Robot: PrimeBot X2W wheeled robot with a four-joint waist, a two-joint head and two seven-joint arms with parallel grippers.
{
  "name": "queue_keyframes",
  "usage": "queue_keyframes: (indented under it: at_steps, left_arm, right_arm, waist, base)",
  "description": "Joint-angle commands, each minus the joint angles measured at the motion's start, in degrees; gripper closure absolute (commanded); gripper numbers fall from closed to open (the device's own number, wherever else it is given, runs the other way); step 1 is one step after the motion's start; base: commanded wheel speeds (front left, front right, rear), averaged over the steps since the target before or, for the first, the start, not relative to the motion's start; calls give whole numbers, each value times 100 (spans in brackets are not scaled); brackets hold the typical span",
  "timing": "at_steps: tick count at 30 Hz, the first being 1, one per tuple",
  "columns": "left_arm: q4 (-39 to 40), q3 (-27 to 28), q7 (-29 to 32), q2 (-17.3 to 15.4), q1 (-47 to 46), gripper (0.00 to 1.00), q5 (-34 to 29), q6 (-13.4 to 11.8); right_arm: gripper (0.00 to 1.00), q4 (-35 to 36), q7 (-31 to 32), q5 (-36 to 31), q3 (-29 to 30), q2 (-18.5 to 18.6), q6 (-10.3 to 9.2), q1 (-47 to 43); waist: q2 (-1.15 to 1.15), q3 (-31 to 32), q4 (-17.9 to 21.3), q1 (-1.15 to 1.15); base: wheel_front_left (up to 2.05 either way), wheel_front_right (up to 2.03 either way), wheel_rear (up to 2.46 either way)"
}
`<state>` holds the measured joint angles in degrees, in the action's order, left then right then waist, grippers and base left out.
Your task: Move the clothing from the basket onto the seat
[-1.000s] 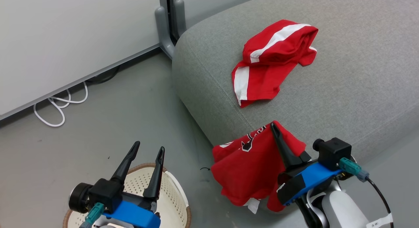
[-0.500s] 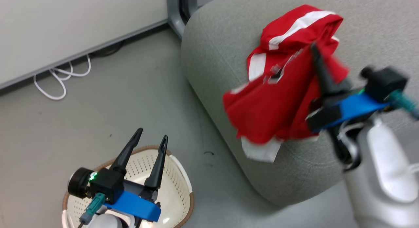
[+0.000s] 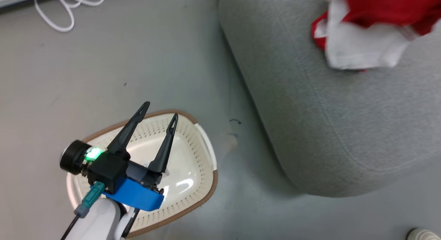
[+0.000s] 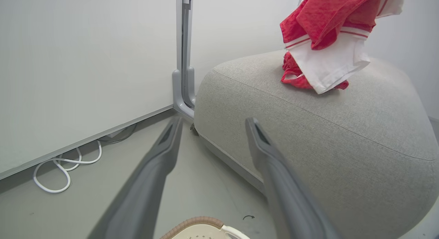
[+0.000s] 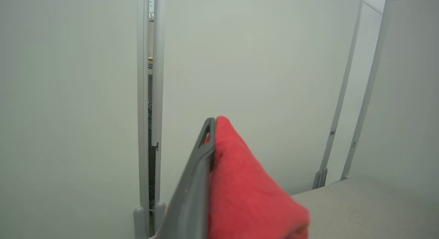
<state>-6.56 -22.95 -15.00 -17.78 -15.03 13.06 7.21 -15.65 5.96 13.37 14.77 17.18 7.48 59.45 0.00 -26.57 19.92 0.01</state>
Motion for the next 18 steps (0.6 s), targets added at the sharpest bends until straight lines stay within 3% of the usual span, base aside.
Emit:
queue_keyframes:
  at_steps: [1,8,18]
  left_arm:
    - [78,-36,-24,-69,-183,0,-30,38]
    - [431,-6,-25,-238,-373,0,-84,12]
    - [791,5,-26,-285,-538,0,-168,-18]
  right_arm:
    - [100,-77,30,-31,293,204,3,368]
    - [100,-505,312,-501,922,633,3,705]
    - [100,-1746,57,-1191,1366,591,2,-7]
  waist:
    - [0,-379,-360,-1]
    - [0,-872,-643,-1]
    - [0,-1418,-892,-1]
  base:
    - [0,0,0]
    - [0,0,0]
    - [0,0,0]
